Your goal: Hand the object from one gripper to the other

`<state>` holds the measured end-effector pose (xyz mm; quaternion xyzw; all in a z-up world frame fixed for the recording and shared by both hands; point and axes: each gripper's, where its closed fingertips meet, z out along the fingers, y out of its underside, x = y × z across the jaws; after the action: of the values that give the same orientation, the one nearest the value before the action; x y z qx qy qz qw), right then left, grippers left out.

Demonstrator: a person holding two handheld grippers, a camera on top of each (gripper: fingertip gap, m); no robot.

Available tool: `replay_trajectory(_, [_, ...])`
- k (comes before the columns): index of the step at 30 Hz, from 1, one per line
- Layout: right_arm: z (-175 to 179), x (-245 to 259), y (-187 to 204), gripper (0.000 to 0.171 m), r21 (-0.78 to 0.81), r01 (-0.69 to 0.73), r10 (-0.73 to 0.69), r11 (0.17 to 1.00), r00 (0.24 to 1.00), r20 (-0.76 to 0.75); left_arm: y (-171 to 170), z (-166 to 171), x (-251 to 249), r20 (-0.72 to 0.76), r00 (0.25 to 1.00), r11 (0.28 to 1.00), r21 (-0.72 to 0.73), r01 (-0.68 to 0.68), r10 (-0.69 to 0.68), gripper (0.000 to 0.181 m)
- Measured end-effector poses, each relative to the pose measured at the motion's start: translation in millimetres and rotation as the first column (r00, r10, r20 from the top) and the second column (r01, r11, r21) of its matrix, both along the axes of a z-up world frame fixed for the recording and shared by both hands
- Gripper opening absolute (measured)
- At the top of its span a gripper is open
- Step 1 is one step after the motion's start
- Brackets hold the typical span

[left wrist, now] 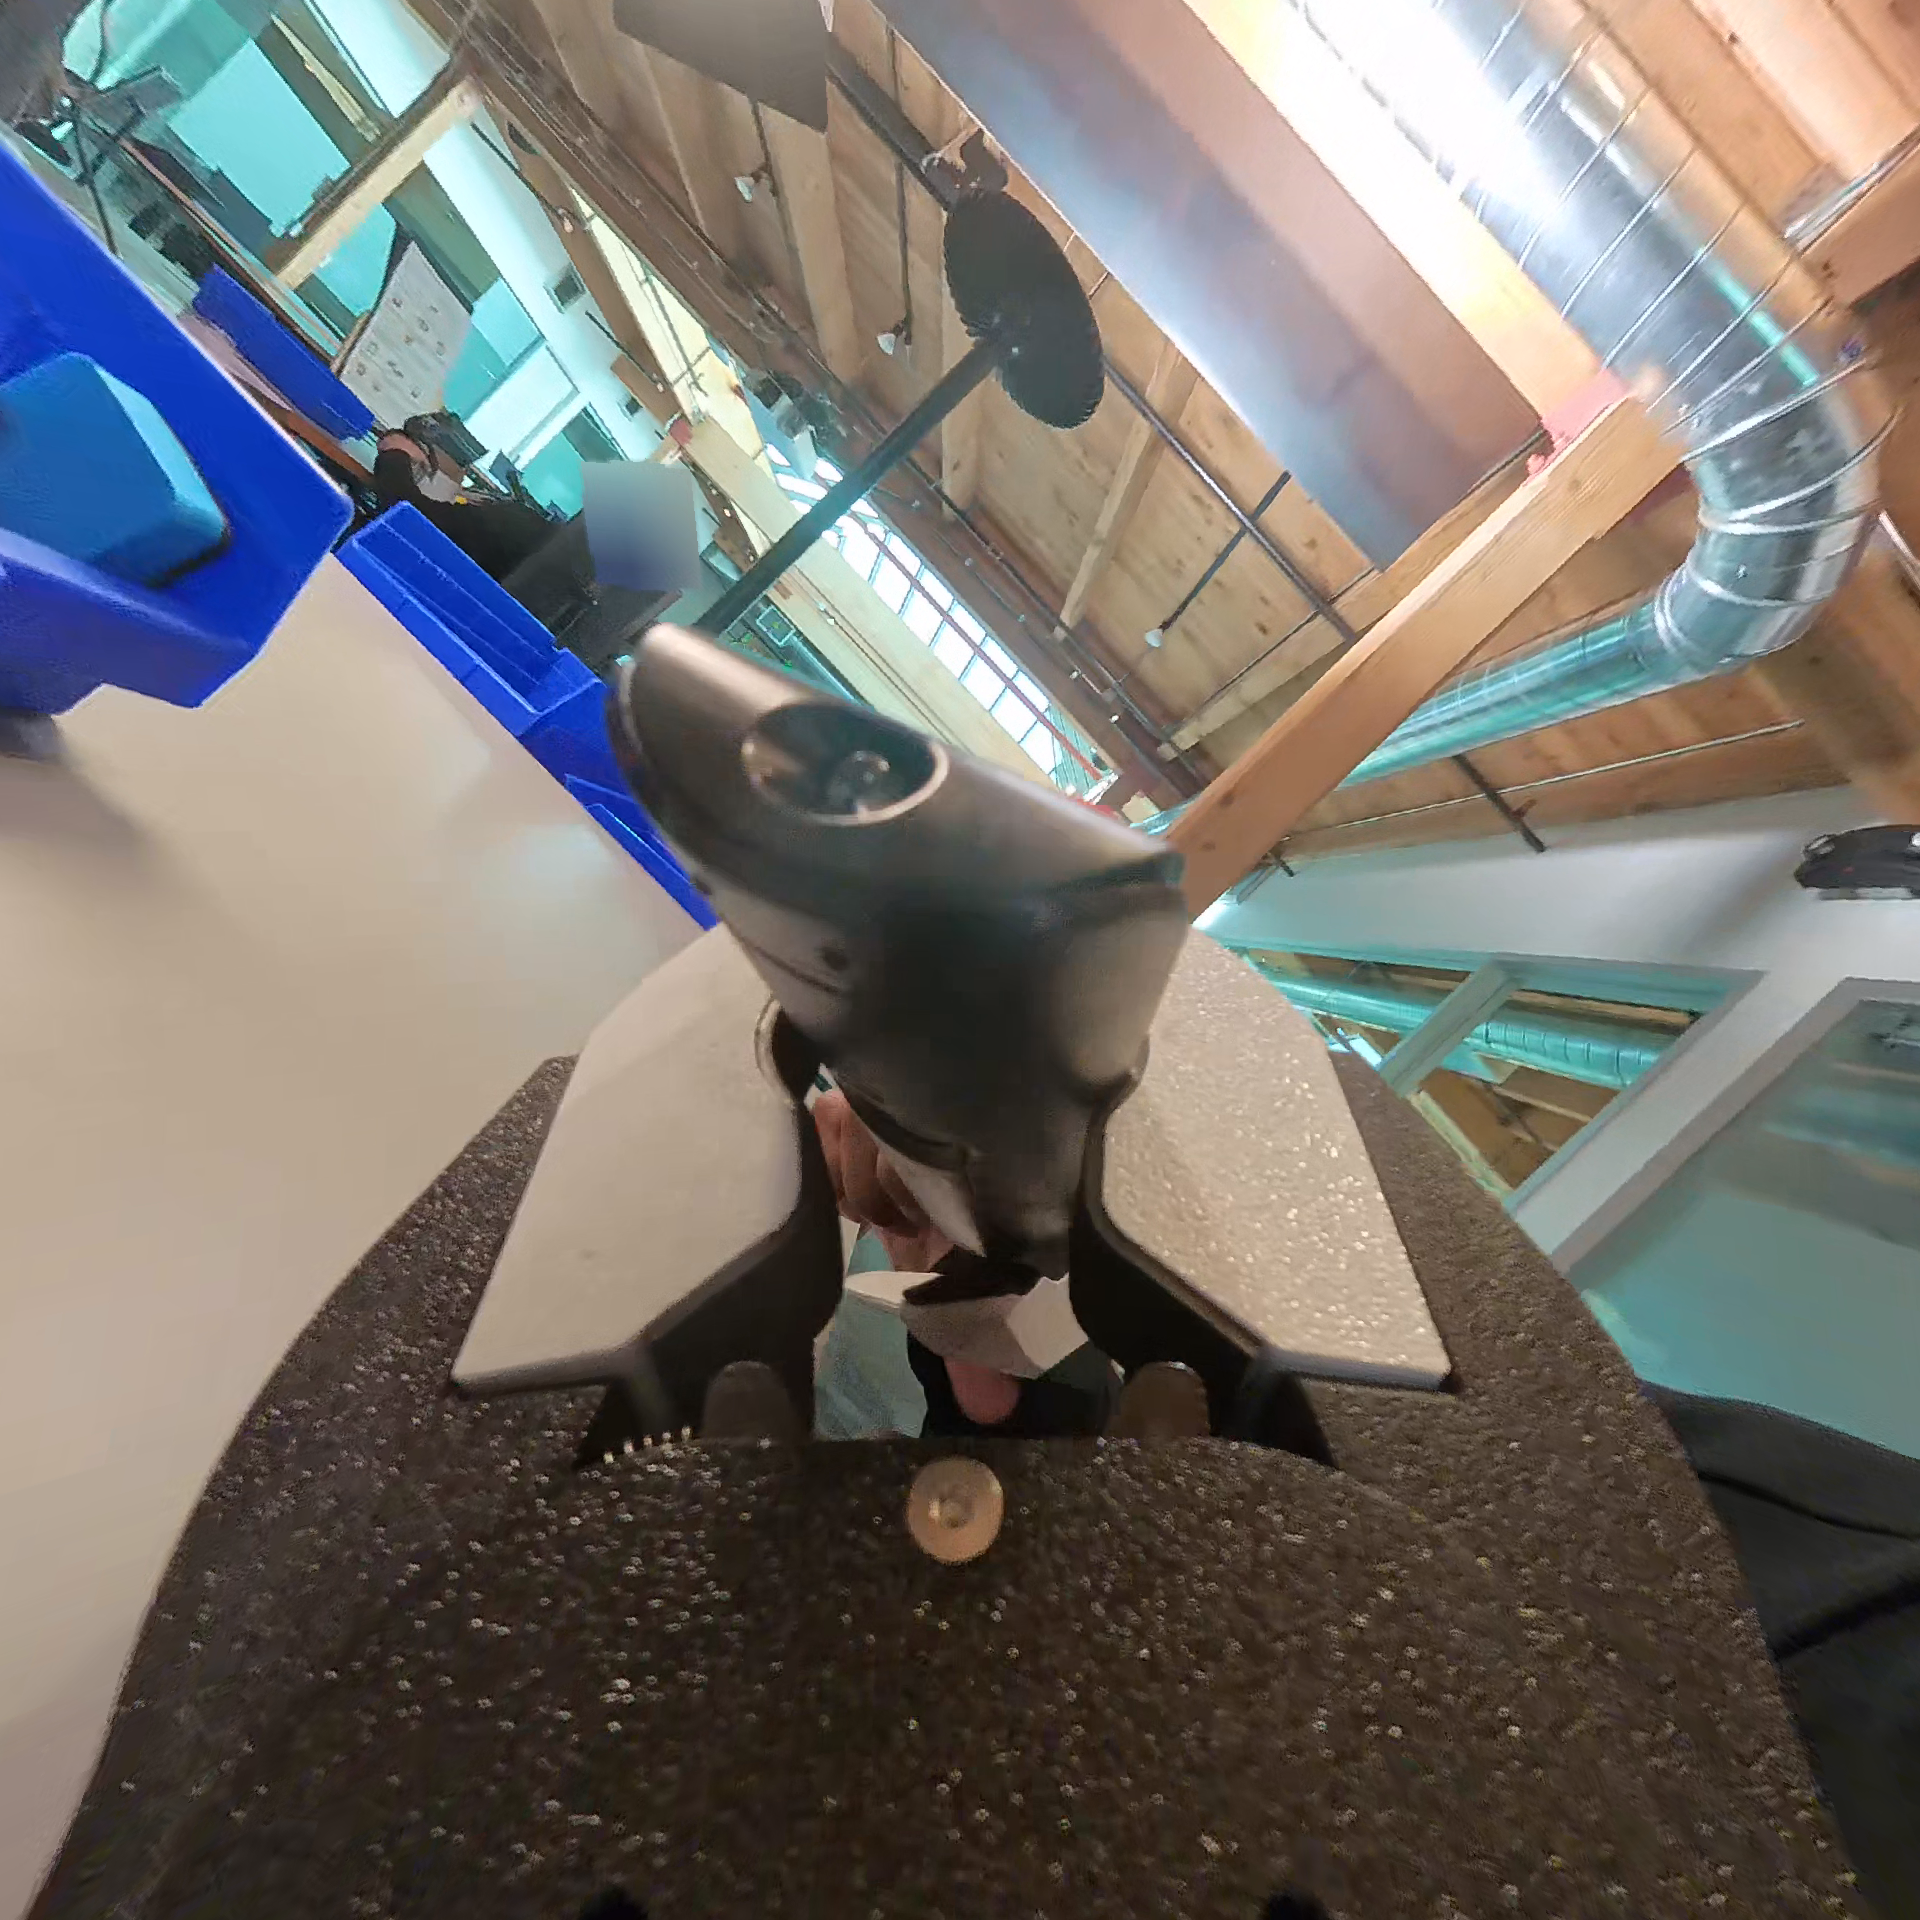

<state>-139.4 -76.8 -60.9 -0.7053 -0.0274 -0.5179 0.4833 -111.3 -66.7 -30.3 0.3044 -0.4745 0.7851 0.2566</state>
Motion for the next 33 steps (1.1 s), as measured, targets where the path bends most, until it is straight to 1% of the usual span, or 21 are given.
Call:
replay_trajectory(1, [0, 1, 3, 0.072, -0.018, 0.0, 0.0, 1.0, 1.0, 0.016, 1, 0, 1, -0.013, 1.0, 1.0, -0.01, -0.002, 0.001, 0.053])
replay_trajectory(2, [2, 1, 6, 0.062, -0.025, -0.008, 0.008, 1.0, 0.999, 0.031, 2, 1, 2, -0.026, 1.0, 0.999, -0.032, 0.011, -0.012, 0.053])
replay_trajectory(5, [0, 12, 10, 0.047, -0.074, 0.003, -0.001, 0.997, 0.999, 0.033, 0, 3, 9, -0.07, 0.996, 0.995, -0.081, 0.054, -0.06, 0.053])
replay_trajectory(7, [-4, 21, 11, 0.044, -0.121, 0.006, -0.003, 0.993, 1.0, 0.029, -4, 1, 15, -0.073, 0.995, 0.996, -0.069, 0.06, -0.065, 0.053])
replay_trajectory(9, [-3, 26, 13, 0.041, -0.12, -0.022, 0.026, 0.992, 0.999, 0.029, -5, 0, 24, -0.088, 0.994, 0.996, -0.069, 0.059, -0.065, 0.053])
replay_trajectory(12, [-5, 35, 18, 0.041, -0.106, -0.053, 0.055, 0.993, 0.998, 0.013, -10, -12, 40, -0.06, 0.998, 0.999, 0.021, -0.028, 0.029, 0.053])
replay_trajectory(13, [-7, 39, 20, 0.041, -0.113, -0.06, 0.061, 0.992, 0.998, 0.005, -14, -15, 42, -0.045, 0.998, 0.999, 0.042, -0.031, 0.033, 0.053])
replay_trajectory(16, [-17, 55, 17, 0.042, -0.159, -0.05, 0.05, 0.986, 0.999, -0.001, -14, -21, 52, -0.073, 0.996, 0.997, 0.047, -0.054, 0.057, 0.053])
replay_trajectory(17, [-19, 59, 14, 0.044, -0.174, -0.058, 0.058, 0.983, 0.998, -0.004, -13, -23, 58, -0.095, 0.993, 0.997, 0.043, -0.068, 0.072, 0.053])
replay_trajectory(19, [-26, 64, 9, 0.05, -0.185, -0.102, 0.095, 0.977, 0.994, -0.045, -6, -19, 70, -0.155, 0.984, 0.995, -0.031, -0.096, 0.091, 0.052])
replay_trajectory(21, [-33, 70, 4, 0.053, -0.158, -0.131, 0.114, 0.979, 0.987, -0.111, 0, -17, 82, -0.201, 0.974, 0.989, -0.078, -0.125, 0.108, 0.051])
replay_trajectory(23, [-37, 78, -1, 0.057, -0.113, -0.112, 0.095, 0.987, 0.985, -0.142, 0, -18, 90, -0.23, 0.967, 0.986, -0.095, -0.136, 0.111, 0.051])
replay_trajectory(26, [-37, 87, -5, 0.057, -0.059, -0.023, 0.017, 0.998, 0.996, -0.091, -4, -20, 96, -0.28, 0.954, 0.98, -0.127, -0.151, 0.11, 0.051])
replay_trajectory(29, [-27, 87, -14, 0.053, -0.038, 0.072, -0.072, 0.997, 0.997, 0.018, -17, -21, 85, -0.252, 0.962, 0.984, -0.119, -0.134, 0.101, 0.05])
replay_trajectory(31, [-15, 80, -21, 0.05, -0.004, 0.088, -0.087, 0.996, 0.993, 0.077, -23, -23, 75, -0.246, 0.966, 0.988, -0.112, -0.109, 0.079, 0.05])
replay_trajectory(33, [-8, 65, -18, 0.051, -0.006, 0.059, -0.058, 0.998, 0.99, 0.131, -25, -21, 61, -0.216, 0.975, 0.989, -0.122, -0.086, 0.058, 0.05])
